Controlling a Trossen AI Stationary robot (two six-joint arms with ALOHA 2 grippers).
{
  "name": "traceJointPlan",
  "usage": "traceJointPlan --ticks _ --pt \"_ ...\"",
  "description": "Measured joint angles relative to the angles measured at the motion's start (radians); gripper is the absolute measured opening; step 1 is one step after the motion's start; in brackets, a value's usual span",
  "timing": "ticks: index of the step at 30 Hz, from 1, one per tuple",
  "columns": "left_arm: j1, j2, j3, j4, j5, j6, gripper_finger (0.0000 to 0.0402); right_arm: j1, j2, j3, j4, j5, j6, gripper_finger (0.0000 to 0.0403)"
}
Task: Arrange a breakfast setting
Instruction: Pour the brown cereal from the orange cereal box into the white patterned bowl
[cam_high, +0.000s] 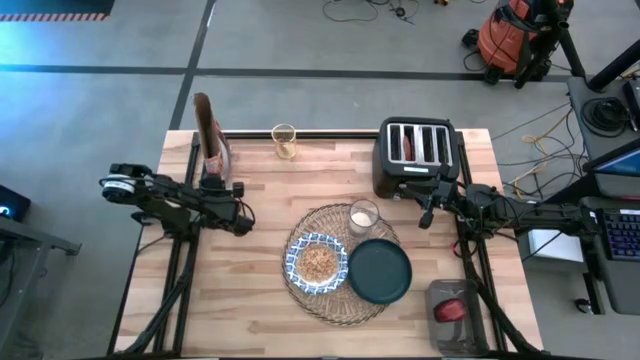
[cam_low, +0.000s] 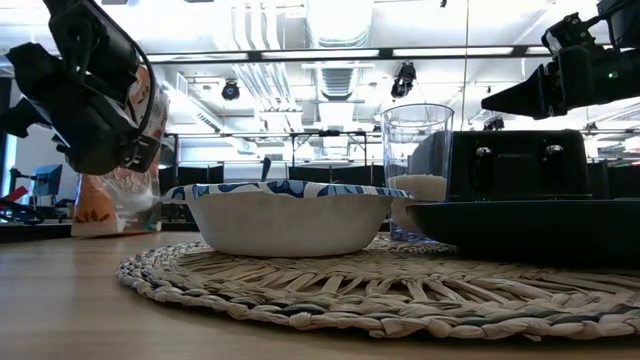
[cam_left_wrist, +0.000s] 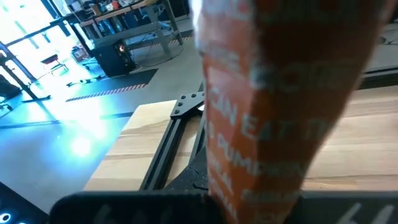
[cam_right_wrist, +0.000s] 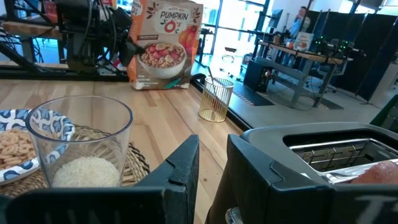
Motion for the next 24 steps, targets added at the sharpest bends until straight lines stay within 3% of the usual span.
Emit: traceJointPlan --ticks 12,24 --pt "0.002 0.0 0.005 0.051 0.028 -0.006 0.0006 0.0 0.0 0.0 0.0 0.0 0.0 0.0073" --pt "0.001 0.0 0.105 0.049 0.182 0.062 0.0134 0.0 0.0 0.0 0.0 0.0 0.0 0.0073"
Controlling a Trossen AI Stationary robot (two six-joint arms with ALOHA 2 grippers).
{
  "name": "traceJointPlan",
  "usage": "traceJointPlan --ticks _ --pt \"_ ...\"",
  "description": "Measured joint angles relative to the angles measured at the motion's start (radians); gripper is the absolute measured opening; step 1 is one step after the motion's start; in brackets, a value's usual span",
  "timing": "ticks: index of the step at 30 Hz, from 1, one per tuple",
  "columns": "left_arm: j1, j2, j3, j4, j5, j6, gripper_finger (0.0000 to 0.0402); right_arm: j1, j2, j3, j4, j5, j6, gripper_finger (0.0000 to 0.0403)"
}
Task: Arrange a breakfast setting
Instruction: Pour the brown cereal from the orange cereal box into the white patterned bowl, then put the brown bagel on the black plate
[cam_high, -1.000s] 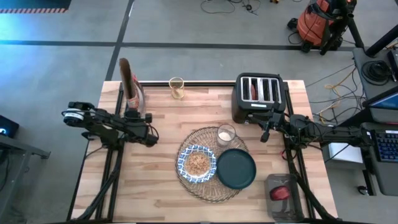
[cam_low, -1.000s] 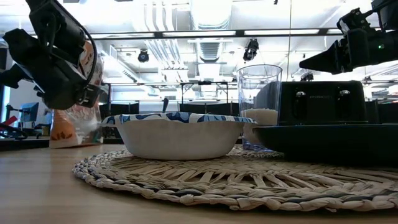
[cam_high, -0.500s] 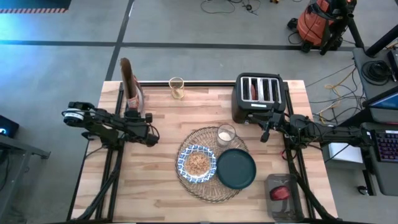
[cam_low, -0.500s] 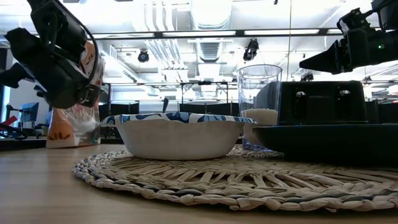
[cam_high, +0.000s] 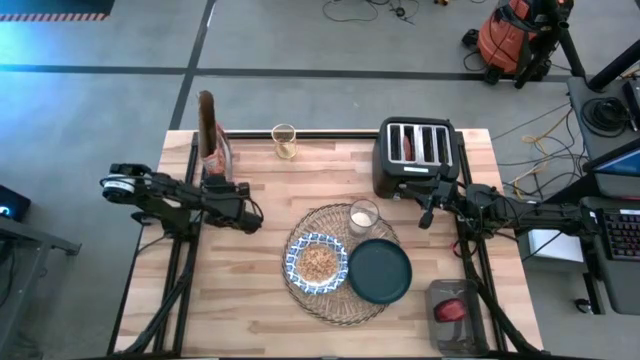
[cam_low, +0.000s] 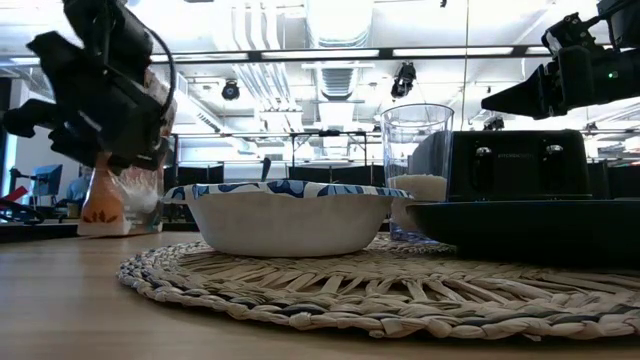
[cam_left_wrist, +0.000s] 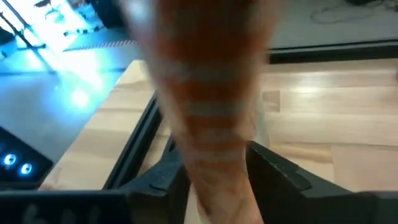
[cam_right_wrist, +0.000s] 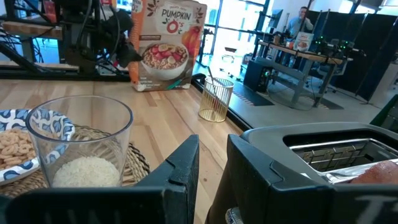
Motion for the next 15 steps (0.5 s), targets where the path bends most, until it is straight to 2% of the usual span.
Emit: traceJointPlan --ticks 5,12,15 --pt "0.0 0.0 0.061 -0.019 0.085 0.027 0.0155 0.0 0.0 0.0 0.0 0.0 0.0 0.0073" --pt "-0.017 0.0 0.148 -0.037 0.282 0.114 0.0158 0.0 0.0 0.0 0.0 0.0 0.0 0.0073" --pt "-0.032 0.0 0.189 -0.077 0.335 0.145 0.0159 0.0 0.0 0.0 0.0 0.0 0.0 0.0073"
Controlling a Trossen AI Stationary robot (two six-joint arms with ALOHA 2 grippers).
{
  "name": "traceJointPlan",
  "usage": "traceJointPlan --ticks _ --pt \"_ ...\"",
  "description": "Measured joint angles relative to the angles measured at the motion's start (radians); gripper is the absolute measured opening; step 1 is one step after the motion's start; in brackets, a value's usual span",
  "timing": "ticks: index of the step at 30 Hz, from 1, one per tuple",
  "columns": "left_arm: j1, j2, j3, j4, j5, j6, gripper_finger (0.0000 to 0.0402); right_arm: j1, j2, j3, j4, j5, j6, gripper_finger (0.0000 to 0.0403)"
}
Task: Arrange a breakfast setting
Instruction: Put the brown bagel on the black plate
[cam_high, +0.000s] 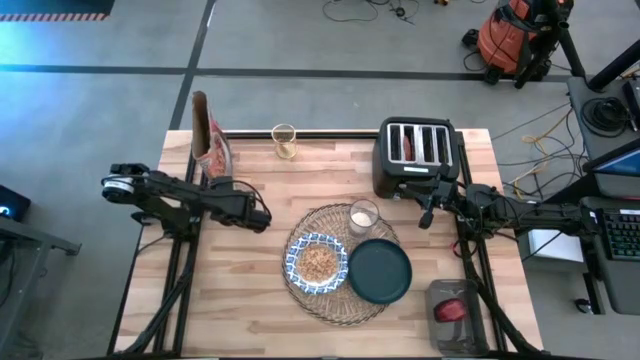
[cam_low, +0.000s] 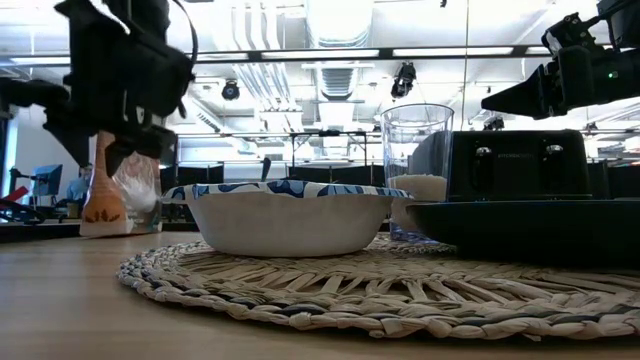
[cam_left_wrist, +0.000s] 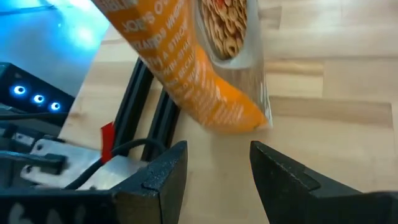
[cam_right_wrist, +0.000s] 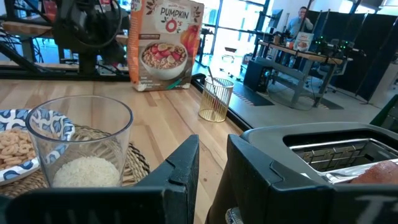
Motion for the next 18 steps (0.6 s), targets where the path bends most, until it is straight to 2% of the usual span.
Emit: traceJointPlan --ticks 9,13,18 --pt "-0.108 0.0 0.104 -0.021 0.1 0.048 0.0159 0.0 0.0 0.0 0.0 0.0 0.0 0.0073" --pt "-0.157 0.0 0.142 0.048 0.092 0.097 0.0159 0.0 0.0 0.0 0.0 0.0 0.0 0.0073" --pt "-0.203 0.0 0.16 0.23 0.02 0.243 0.0159 0.0 0.0 0.0 0.0 0.0 0.0 0.0073"
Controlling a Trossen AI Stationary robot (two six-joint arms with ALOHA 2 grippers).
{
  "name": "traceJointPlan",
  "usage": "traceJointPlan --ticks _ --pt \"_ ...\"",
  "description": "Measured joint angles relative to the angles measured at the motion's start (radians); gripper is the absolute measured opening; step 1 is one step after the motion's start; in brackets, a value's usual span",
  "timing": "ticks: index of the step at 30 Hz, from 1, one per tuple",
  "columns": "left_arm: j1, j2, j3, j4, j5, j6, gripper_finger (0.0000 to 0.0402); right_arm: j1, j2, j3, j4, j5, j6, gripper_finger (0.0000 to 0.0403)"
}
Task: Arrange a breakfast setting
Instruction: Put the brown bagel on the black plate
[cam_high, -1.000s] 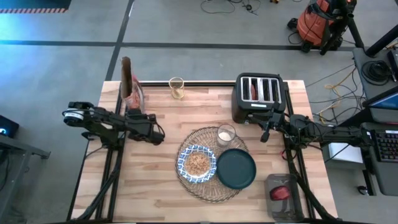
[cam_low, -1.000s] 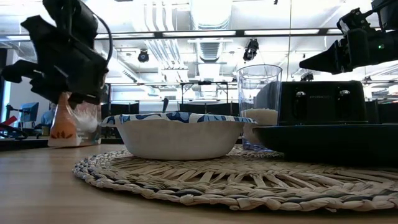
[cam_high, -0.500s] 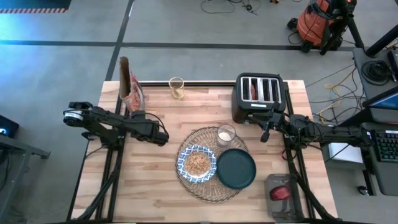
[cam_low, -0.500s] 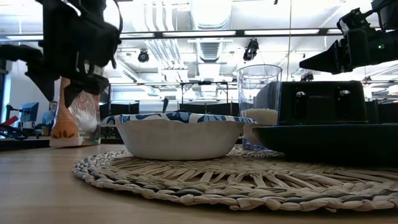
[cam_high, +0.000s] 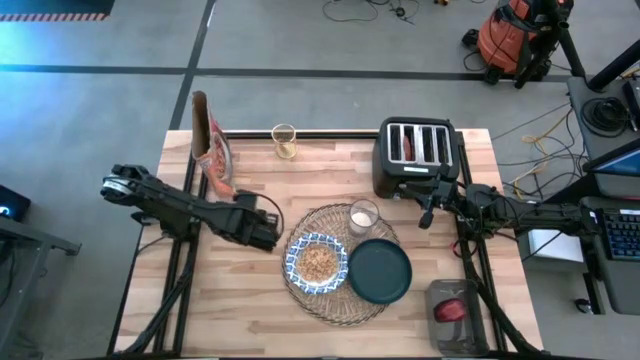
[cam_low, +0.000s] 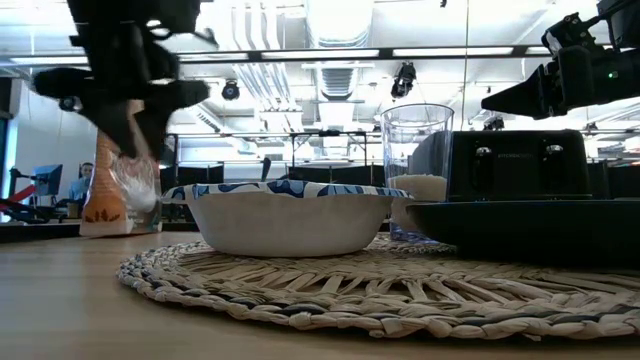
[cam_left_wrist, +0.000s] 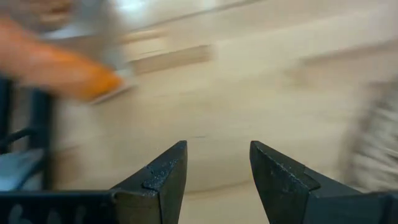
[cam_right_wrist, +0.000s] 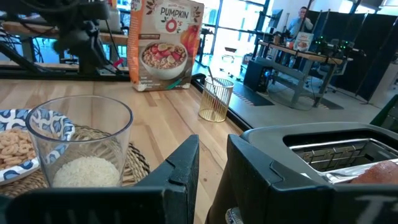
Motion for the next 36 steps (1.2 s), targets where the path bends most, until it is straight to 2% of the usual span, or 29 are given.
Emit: traceJointPlan --ticks 9,17,25,36 --pt "-0.017 0.0 -0.001 0.449 -0.031 0.462 0.0158 0.0 0.0 0.0 0.0 0.0 0.0 0.0073" --pt "-0.024 0.0 -0.002 0.692 -0.03 0.772 0.0158 0.0 0.0 0.0 0.0 0.0 0.0 0.0073" --pt "-0.019 0.0 -0.002 0.796 -0.146 0.911 0.0158 0.0 0.0 0.0 0.0 0.0 0.0 0.0073" --pt "0.019 0.0 0.025 0.799 -0.153 1.047 0.0158 0.0 0.0 0.0 0.0 0.0 0.0 0.0073"
